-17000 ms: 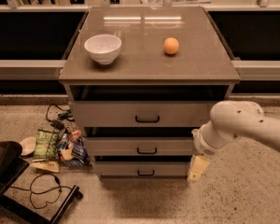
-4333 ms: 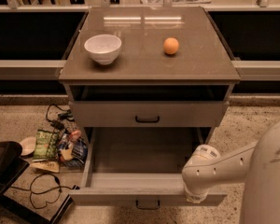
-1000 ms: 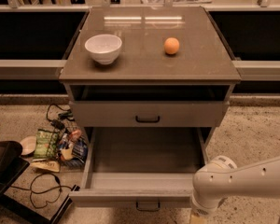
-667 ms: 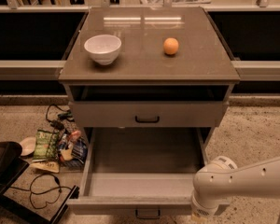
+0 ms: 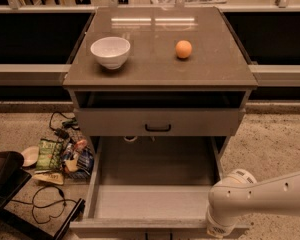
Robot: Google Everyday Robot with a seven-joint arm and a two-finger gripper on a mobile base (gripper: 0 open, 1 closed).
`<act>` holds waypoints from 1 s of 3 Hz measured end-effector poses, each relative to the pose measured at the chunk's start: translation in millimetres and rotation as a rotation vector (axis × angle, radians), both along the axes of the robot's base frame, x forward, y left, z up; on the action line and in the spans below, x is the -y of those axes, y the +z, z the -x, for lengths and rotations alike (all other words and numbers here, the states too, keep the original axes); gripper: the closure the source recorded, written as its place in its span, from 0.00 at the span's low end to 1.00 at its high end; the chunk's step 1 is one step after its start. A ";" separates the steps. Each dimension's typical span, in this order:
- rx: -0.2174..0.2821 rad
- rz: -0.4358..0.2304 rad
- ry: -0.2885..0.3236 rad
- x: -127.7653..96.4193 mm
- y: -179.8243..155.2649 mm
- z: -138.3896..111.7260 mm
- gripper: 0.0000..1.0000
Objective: Open middle drawer
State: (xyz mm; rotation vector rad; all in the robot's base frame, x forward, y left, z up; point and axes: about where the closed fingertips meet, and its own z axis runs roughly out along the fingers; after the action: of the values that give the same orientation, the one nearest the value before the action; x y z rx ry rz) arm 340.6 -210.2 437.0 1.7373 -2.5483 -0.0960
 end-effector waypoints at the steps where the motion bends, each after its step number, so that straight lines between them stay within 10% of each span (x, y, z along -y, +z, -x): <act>1: 0.000 0.000 0.000 0.0 0.0 0.0 0.73; 3: 0.000 0.000 0.000 0.0 0.0 0.1 0.27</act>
Offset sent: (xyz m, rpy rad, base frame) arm 0.0000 0.0000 0.0000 0.0000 0.0000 0.0000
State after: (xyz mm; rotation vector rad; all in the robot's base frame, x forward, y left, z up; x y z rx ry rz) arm 340.5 -210.2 437.0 1.7372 -2.5482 -0.0961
